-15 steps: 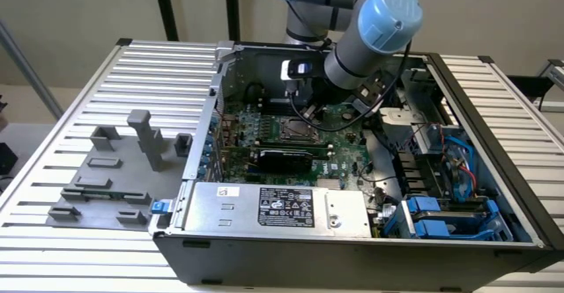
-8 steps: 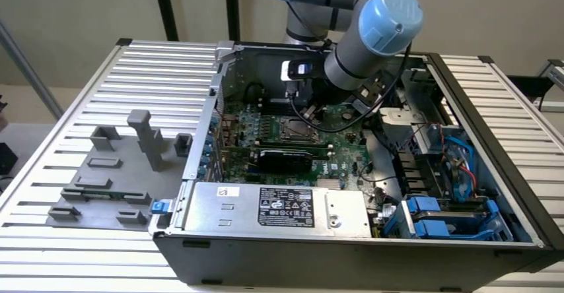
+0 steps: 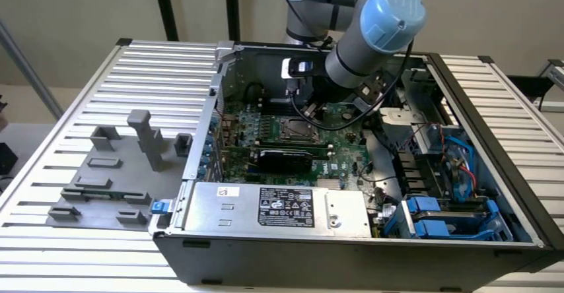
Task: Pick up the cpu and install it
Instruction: 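Install the first cpu locking lever, then install the second cpu locking lever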
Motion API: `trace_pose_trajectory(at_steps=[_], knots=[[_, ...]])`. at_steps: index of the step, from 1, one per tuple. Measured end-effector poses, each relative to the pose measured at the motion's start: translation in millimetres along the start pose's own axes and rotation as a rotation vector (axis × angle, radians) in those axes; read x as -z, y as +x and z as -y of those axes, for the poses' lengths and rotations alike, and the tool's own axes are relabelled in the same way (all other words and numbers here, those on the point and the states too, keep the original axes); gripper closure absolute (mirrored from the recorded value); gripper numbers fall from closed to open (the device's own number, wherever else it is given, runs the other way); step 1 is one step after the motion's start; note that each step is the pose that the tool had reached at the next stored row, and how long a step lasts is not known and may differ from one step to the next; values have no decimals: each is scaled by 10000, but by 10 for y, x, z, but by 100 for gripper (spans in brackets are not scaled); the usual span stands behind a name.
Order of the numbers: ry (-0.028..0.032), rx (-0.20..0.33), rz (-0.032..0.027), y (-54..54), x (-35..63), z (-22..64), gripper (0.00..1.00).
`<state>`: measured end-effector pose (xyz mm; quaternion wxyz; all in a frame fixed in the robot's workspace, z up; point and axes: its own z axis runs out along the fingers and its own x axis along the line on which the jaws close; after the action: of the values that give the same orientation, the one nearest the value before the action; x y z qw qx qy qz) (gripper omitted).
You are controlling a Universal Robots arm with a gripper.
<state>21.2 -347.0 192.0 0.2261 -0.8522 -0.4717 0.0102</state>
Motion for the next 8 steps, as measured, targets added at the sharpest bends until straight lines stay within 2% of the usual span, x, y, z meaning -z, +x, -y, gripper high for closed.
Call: trace_pose_trajectory(at_steps=[8], knots=[[2, 1, -3, -1, 2, 0, 89]])
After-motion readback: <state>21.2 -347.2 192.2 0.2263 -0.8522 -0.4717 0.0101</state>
